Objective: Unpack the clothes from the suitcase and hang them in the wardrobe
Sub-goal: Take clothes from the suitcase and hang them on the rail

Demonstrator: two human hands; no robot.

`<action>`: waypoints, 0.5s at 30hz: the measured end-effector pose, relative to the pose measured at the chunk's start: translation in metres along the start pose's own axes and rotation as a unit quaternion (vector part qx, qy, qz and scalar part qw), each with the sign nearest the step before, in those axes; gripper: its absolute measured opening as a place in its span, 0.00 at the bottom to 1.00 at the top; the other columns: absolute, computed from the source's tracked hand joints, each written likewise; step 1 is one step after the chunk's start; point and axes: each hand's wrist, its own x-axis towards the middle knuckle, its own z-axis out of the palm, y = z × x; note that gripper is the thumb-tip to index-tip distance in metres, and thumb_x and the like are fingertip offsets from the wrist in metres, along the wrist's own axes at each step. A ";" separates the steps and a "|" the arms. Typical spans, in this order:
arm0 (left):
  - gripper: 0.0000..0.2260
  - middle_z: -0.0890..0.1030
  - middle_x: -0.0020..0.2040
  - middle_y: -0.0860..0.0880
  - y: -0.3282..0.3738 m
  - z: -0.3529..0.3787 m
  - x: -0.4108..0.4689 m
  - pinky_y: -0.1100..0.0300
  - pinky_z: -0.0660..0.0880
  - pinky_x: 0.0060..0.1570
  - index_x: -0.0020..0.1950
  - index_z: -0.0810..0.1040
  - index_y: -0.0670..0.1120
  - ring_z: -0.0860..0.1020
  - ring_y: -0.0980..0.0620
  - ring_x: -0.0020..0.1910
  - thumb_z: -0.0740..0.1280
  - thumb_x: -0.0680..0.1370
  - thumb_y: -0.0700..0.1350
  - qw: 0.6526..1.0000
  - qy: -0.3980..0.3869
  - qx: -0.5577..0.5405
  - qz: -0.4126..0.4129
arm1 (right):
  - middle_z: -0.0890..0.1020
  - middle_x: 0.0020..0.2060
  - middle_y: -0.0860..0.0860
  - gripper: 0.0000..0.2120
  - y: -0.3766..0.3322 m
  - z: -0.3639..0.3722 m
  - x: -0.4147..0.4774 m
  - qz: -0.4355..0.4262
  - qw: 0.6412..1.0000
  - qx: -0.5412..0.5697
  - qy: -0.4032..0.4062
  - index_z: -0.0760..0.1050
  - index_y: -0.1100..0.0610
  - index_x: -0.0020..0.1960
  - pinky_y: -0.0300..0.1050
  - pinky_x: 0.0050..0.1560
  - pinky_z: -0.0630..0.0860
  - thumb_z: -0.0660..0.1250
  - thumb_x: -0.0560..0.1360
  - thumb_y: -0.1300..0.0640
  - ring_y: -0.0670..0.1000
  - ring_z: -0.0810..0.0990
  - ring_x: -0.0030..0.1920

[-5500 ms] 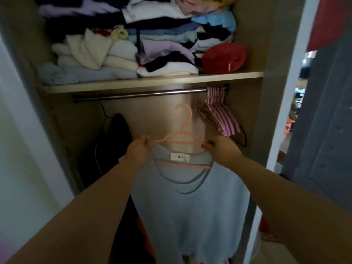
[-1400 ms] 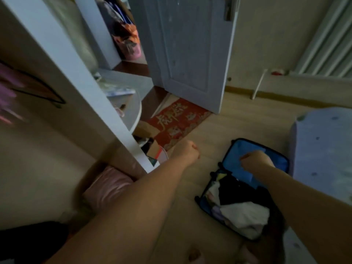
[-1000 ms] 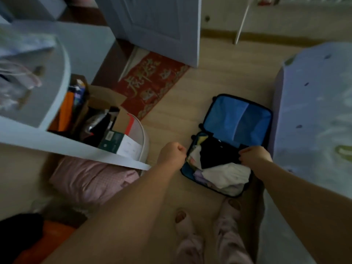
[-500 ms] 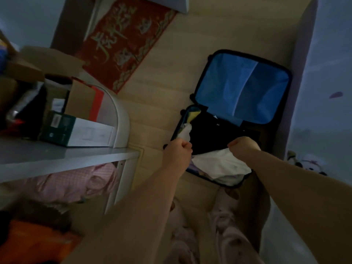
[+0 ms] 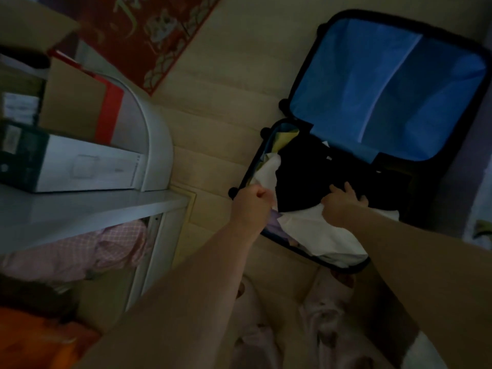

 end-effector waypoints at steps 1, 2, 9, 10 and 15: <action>0.11 0.82 0.46 0.39 -0.004 -0.001 0.000 0.49 0.77 0.50 0.41 0.77 0.40 0.80 0.45 0.44 0.63 0.80 0.45 1.000 0.000 -0.001 -0.004 | 0.55 0.76 0.51 0.23 -0.002 -0.001 0.001 0.014 0.999 0.031 0.006 0.58 0.53 0.75 0.61 0.72 0.50 0.54 0.80 0.55 0.57 0.51 0.76; 0.11 0.82 0.46 0.38 -0.007 -0.003 0.000 0.50 0.77 0.50 0.43 0.77 0.39 0.79 0.45 0.44 0.63 0.80 0.44 1.000 0.000 -0.001 -0.011 | 0.63 0.72 0.55 0.21 -0.004 -0.001 0.001 0.026 0.997 0.069 0.026 0.63 0.58 0.72 0.60 0.71 0.56 0.54 0.80 0.57 0.58 0.59 0.73; 0.12 0.82 0.48 0.38 0.001 -0.029 -0.026 0.49 0.77 0.50 0.44 0.79 0.41 0.79 0.44 0.45 0.60 0.81 0.44 1.000 0.005 0.016 -0.026 | 0.81 0.53 0.54 0.11 0.000 -0.026 -0.043 0.025 0.940 0.278 0.198 0.80 0.53 0.52 0.42 0.47 0.73 0.64 0.74 0.64 0.55 0.77 0.52; 0.13 0.82 0.48 0.38 0.007 -0.033 -0.031 0.48 0.77 0.50 0.42 0.78 0.42 0.80 0.43 0.46 0.60 0.81 0.45 0.999 0.005 0.022 -0.023 | 0.80 0.52 0.55 0.10 0.001 -0.029 -0.051 0.024 0.936 0.286 0.202 0.77 0.54 0.52 0.42 0.44 0.72 0.64 0.73 0.64 0.55 0.77 0.50; 0.09 0.81 0.50 0.35 0.037 -0.053 -0.064 0.56 0.73 0.42 0.46 0.78 0.43 0.76 0.48 0.42 0.60 0.80 0.42 0.999 -0.018 0.048 0.000 | 0.78 0.53 0.57 0.14 -0.001 -0.047 -0.101 0.020 0.912 0.368 0.181 0.72 0.57 0.59 0.45 0.48 0.75 0.63 0.74 0.65 0.56 0.76 0.51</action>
